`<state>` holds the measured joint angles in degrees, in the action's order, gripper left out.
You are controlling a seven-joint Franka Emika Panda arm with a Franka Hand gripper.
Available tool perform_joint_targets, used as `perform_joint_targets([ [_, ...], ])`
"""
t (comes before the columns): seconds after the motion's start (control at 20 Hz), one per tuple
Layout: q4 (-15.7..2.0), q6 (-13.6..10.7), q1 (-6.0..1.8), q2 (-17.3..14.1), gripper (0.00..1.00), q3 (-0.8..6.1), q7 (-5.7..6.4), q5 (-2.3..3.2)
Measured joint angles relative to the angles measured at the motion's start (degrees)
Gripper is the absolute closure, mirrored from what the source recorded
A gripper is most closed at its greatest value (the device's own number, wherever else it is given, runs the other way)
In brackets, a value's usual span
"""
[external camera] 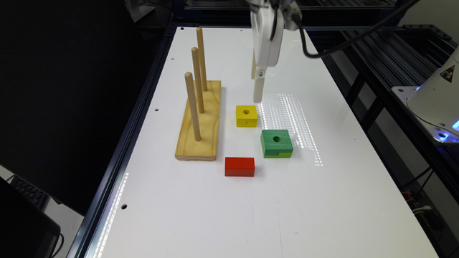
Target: Pick up yellow block.
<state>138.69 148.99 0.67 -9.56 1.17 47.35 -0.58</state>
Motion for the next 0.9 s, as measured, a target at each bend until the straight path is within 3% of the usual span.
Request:
perform_joint_targets([
  [0.2,-0.07,1.14,0.04,-1.0,0.0,0.04,0.0,0.0],
  [0.6,-0.57,1.15,0.11,-1.0,0.0,0.77,0.01,0.0],
  [0.9,-0.74,1.15,0.12,-1.12,0.0,0.9,0.01,0.0],
])
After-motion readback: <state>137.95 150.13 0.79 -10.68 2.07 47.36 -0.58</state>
